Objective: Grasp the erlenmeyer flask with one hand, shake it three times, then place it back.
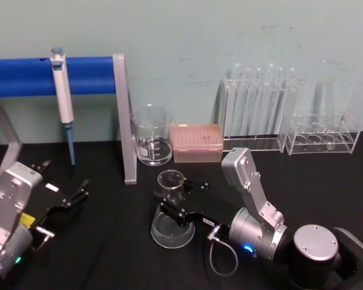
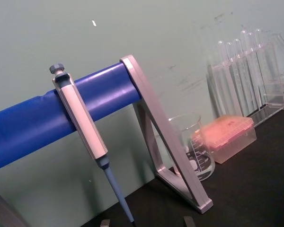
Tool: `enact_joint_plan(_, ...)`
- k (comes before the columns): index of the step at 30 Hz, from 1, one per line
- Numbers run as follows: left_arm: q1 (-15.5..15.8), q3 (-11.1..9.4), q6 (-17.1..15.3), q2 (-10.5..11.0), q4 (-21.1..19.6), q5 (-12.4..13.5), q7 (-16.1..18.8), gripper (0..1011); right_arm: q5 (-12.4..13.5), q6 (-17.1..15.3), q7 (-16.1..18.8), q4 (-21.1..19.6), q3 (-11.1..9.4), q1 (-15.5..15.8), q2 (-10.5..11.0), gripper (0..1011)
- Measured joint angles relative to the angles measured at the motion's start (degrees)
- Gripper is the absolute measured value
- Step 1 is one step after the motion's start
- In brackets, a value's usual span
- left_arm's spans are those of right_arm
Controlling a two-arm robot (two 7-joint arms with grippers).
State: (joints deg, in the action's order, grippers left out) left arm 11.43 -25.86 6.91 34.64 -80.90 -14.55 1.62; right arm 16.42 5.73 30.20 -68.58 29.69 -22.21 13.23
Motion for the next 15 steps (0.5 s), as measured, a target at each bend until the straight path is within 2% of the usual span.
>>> enact_joint_plan(15,0.0,0.0,0.0,0.0,0.0,0.0,0.0,1001,-0.2,-0.4,-0.1,-0.1,0.2,-0.1,0.1,453)
